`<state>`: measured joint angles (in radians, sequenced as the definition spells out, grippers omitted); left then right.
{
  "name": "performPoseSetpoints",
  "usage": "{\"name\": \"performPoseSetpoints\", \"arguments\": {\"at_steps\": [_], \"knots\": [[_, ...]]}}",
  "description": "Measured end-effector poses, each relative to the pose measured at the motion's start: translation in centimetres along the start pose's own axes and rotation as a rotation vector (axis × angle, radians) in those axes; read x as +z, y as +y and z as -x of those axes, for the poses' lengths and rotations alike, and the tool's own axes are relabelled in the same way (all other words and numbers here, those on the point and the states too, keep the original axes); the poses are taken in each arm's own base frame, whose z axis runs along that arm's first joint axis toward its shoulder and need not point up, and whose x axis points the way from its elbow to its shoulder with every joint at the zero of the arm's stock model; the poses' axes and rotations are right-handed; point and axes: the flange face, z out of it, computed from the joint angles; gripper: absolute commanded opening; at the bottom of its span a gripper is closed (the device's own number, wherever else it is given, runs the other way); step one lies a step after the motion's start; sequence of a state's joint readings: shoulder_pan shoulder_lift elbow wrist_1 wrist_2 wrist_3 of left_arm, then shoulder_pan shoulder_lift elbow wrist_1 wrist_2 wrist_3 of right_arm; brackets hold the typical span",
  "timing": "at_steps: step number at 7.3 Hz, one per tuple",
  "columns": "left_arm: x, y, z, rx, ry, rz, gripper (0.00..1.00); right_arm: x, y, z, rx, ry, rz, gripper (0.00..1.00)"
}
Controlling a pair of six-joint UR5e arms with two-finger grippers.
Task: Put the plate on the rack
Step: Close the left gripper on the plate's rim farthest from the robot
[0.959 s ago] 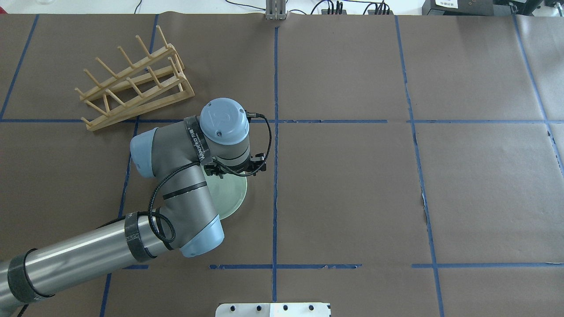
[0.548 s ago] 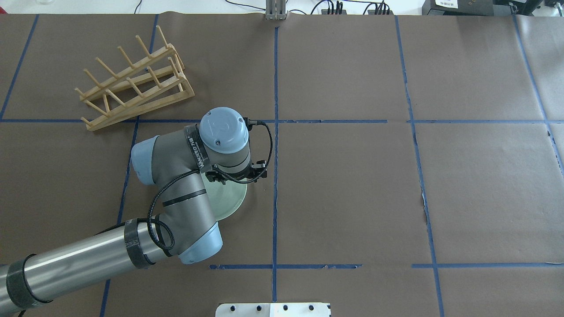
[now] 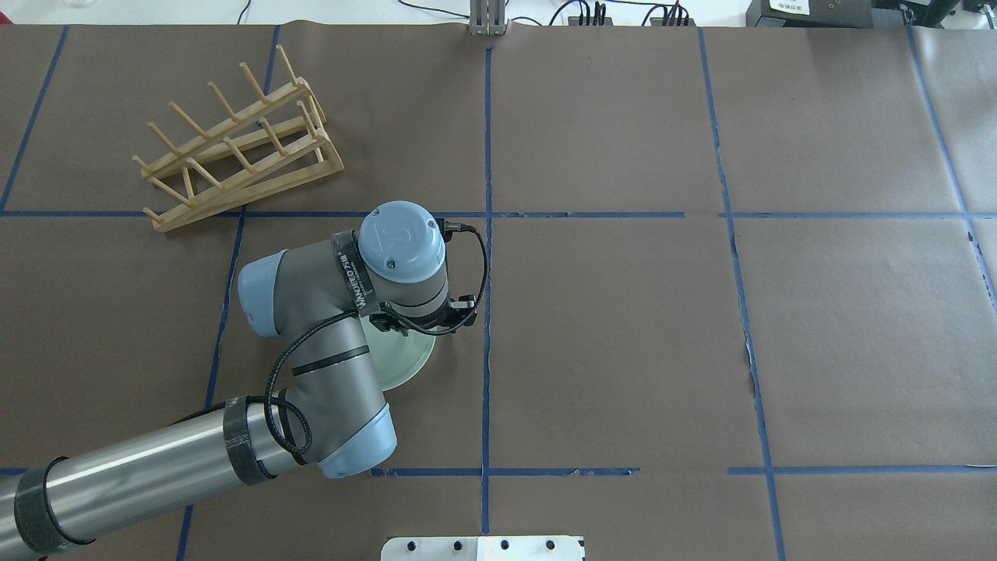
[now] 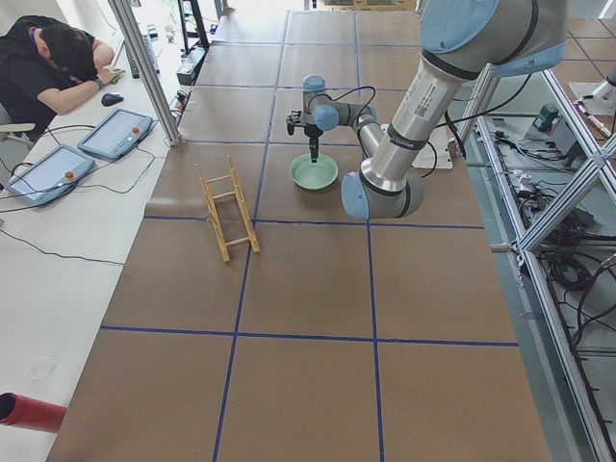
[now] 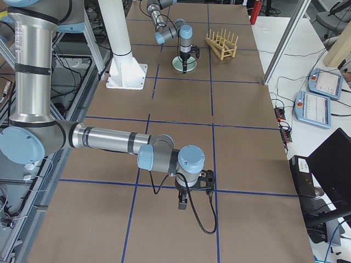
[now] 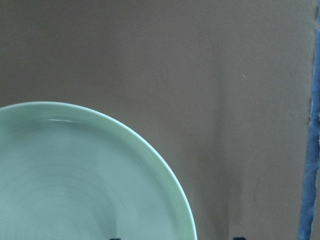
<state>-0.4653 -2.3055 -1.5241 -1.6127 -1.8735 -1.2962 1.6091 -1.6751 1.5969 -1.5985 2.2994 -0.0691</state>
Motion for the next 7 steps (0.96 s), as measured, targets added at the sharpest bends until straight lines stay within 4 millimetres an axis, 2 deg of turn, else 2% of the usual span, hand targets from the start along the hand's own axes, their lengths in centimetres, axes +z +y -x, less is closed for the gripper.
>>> {"name": "performPoseSetpoints", "arguments": {"at_steps": [2,5,6,7], "knots": [[-0.07,0.04,-0.04,0.001,0.002,-0.001,0.46,0.01,0.00,-0.01,0.000,0.000,0.000,1.00],[0.01,0.10,-0.01,0.002,0.002,0.000,0.43,0.01,0.00,-0.01,0.000,0.000,0.000,1.00],[0.04,0.11,-0.01,0.002,0.002,0.000,0.35,0.00,0.00,0.00,0.000,0.000,0.000,1.00],[0.04,0.13,-0.02,0.002,0.002,0.000,0.09,0.00,0.00,0.00,0.000,0.000,0.000,1.00]]}}
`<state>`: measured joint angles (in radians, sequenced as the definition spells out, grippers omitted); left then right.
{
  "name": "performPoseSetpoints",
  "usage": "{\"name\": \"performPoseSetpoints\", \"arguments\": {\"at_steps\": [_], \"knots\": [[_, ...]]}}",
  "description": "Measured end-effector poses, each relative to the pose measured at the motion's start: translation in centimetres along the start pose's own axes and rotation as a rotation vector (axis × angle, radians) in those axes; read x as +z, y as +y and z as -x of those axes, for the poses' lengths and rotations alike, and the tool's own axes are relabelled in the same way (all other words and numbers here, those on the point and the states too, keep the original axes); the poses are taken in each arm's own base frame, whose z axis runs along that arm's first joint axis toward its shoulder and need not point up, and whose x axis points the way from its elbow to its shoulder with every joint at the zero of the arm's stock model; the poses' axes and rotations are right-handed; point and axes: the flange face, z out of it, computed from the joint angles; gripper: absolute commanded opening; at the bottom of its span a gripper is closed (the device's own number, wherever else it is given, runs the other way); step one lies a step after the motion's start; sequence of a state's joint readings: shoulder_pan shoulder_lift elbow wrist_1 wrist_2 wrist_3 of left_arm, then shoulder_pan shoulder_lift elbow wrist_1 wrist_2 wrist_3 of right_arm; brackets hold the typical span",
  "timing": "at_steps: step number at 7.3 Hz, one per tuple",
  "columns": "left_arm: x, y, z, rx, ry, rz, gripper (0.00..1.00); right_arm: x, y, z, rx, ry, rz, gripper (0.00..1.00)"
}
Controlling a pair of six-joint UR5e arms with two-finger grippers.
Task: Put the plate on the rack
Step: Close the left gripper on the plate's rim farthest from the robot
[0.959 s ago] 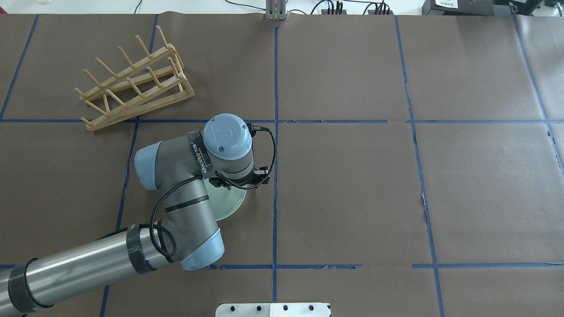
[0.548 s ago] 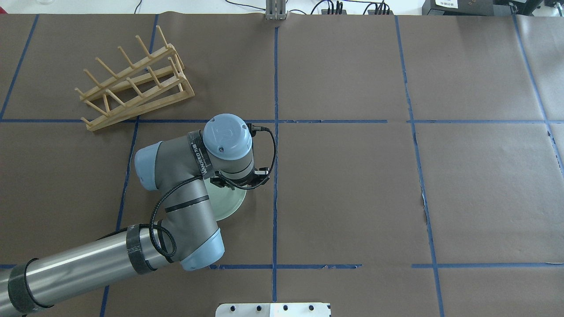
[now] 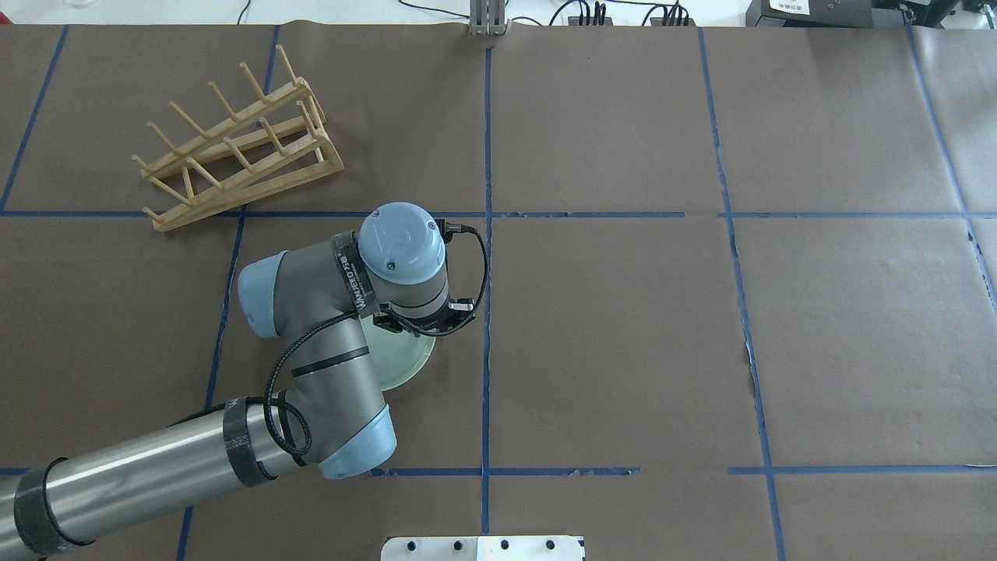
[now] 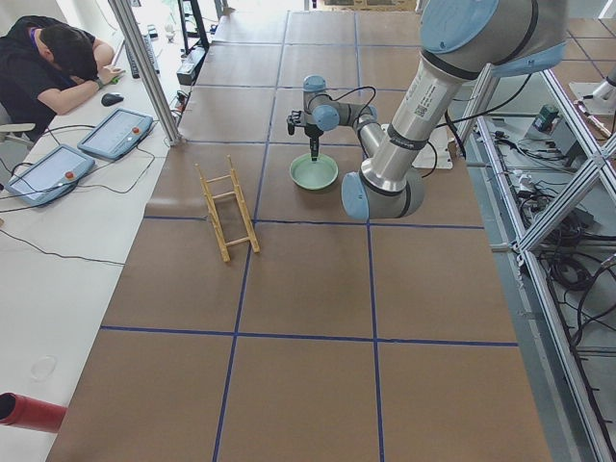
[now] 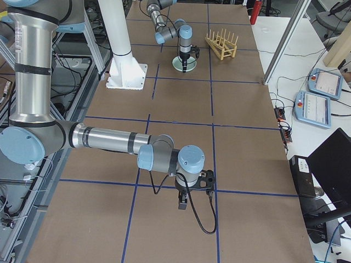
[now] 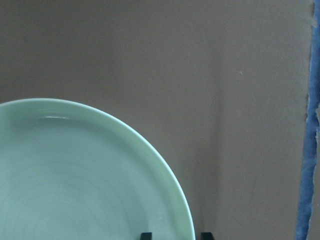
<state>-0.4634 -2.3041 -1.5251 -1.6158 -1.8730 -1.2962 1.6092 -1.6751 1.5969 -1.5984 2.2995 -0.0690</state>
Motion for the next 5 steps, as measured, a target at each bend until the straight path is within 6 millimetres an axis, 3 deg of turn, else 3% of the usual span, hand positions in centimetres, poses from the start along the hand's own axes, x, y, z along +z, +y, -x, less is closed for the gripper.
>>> {"name": "performPoseSetpoints", "arguments": {"at_steps": [1,5], "knots": [[-0.02,0.01,0.00,0.000,0.000,0.000,0.00,0.00,0.00,0.00,0.000,0.000,0.000,1.00],[-0.94,0.27,-0.11,0.001,0.002,-0.002,0.00,0.01,0.00,-0.01,0.000,0.000,0.000,1.00]]}}
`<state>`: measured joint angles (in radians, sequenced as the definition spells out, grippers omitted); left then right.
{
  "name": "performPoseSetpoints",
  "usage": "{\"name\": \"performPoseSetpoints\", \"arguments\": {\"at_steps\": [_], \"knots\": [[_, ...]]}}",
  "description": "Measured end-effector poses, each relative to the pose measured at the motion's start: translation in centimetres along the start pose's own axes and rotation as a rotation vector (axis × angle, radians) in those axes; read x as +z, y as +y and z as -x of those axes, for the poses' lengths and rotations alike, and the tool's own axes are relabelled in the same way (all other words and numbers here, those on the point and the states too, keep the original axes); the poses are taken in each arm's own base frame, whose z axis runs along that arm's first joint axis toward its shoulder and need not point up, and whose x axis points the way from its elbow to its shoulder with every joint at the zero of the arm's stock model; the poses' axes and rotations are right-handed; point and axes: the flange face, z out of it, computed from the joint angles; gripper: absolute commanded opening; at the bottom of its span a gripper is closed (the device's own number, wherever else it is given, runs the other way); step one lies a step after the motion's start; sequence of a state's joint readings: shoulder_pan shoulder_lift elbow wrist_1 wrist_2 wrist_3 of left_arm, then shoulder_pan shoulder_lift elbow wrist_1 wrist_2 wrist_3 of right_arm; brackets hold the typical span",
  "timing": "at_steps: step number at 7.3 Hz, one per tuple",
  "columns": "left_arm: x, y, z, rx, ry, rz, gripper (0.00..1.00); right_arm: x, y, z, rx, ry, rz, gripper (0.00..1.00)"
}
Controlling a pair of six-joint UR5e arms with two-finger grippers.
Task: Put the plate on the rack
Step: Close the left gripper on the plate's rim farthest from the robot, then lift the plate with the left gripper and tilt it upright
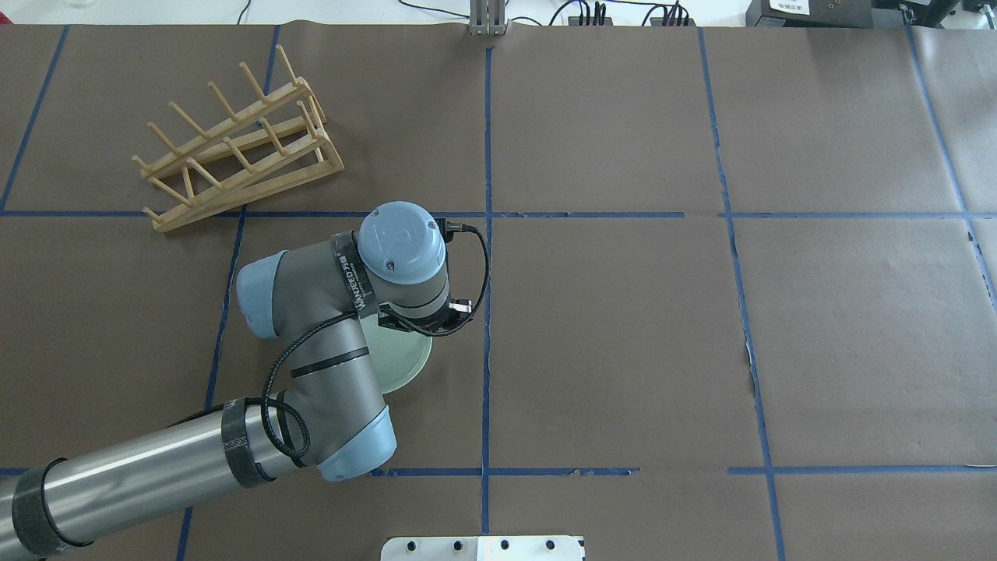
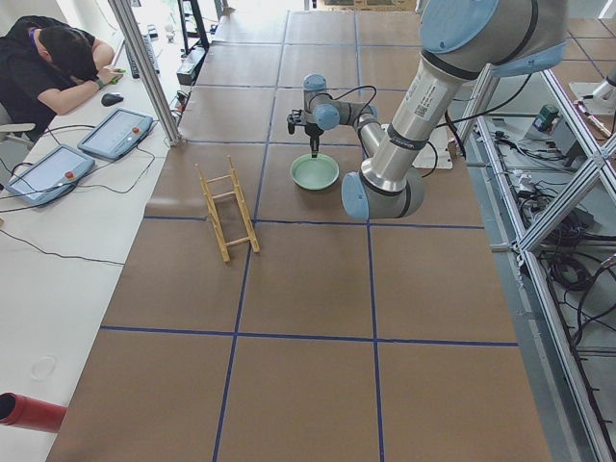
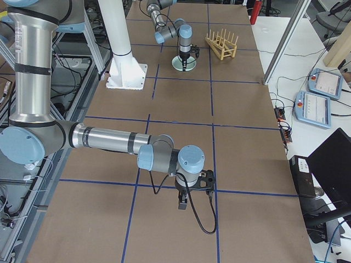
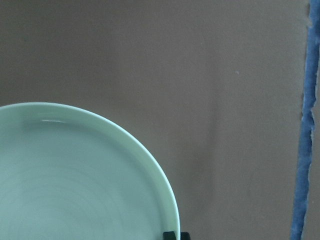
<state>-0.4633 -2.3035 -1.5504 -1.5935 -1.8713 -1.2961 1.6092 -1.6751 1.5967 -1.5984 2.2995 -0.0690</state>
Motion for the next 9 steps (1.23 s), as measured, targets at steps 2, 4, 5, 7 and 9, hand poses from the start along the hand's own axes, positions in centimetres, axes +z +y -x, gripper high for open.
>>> {"name": "performPoseSetpoints", "arguments": {"at_steps": [2,4,5,7,9], "knots": [[-4.1,0.9,0.3,-0.012,-0.032,0.000,0.00,0.0,0.0,0.0,0.000,0.000,0.000,1.00],[-9.8,0.0,1.6,-0.043,-0.043,-0.029,0.00,0.0,0.0,0.0,0.000,0.000,0.000,1.00],[-13.2,-1.6,3.0,-0.064,-0.033,-0.063,0.00,0.0,0.0,0.0,0.000,0.000,0.000,1.00],[-22.3,-6.0,7.4,-0.089,0.018,-0.173,0.00,0.0,0.0,0.0,0.000,0.000,0.001,1.00],[-31.8,-10.2,13.5,-0.085,0.110,-0.241,0.00,0.0,0.0,0.0,0.000,0.000,0.000,1.00]]}}
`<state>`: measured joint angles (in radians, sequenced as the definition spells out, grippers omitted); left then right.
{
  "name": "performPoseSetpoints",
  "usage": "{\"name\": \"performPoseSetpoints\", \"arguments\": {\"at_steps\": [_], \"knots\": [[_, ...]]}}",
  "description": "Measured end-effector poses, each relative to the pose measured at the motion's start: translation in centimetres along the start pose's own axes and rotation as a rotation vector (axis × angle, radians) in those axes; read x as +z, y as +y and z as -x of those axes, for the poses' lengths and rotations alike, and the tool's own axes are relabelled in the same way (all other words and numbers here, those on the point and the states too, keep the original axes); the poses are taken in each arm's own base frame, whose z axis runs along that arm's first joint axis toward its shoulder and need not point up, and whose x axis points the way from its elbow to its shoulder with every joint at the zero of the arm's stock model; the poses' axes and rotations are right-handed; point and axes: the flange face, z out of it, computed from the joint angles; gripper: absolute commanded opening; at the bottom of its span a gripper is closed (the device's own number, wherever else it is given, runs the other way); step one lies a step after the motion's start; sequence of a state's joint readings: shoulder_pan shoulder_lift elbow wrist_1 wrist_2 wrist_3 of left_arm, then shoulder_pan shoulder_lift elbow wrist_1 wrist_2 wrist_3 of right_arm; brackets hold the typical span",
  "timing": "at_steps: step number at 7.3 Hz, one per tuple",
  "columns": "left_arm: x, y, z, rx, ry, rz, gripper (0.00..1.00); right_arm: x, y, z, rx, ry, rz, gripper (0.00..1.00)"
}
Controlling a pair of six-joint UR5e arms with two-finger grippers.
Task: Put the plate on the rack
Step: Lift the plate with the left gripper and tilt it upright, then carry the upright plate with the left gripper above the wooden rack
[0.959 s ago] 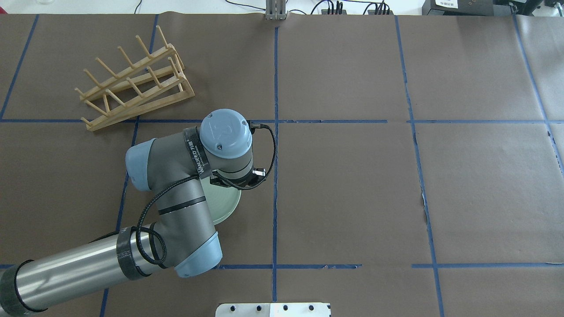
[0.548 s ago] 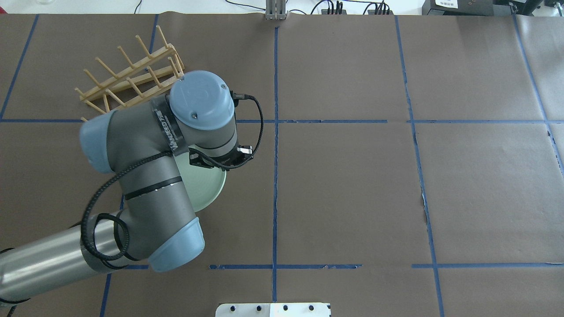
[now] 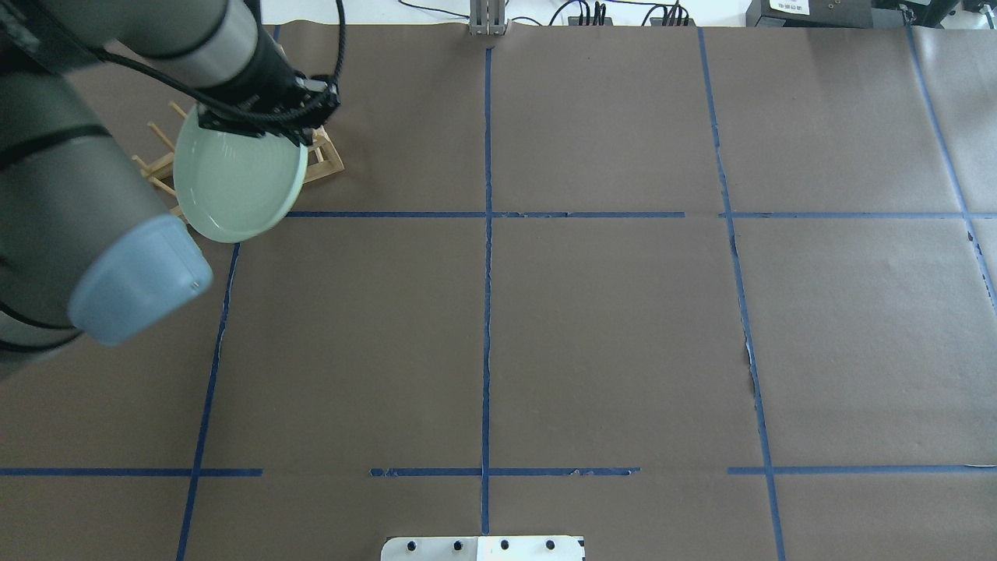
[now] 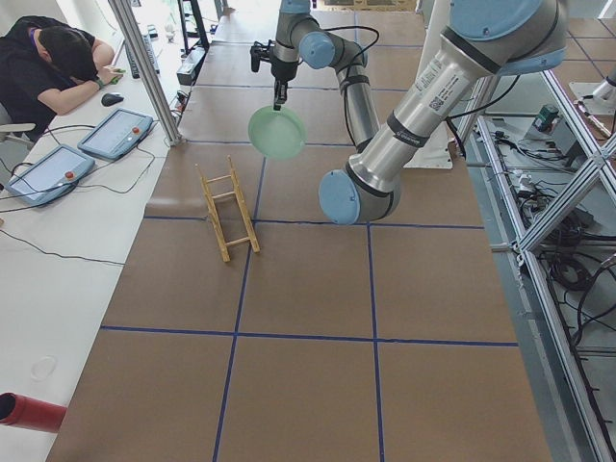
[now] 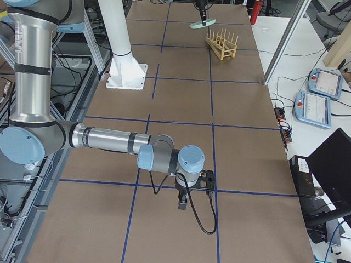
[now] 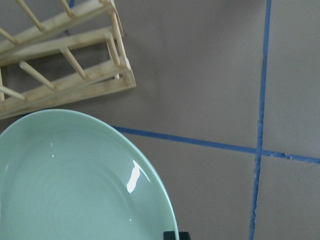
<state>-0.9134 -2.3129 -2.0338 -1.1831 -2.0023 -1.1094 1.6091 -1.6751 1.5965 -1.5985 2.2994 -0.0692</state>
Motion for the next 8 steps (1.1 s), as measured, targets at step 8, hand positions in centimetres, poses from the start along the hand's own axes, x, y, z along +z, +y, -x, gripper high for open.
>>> {"name": "performPoseSetpoints", "arguments": {"at_steps": [8], "knots": [[-7.5,-9.0,17.7,0.102,0.522,0.042,0.00,0.0,0.0,0.0,0.001,0.000,0.001,1.00]]}}
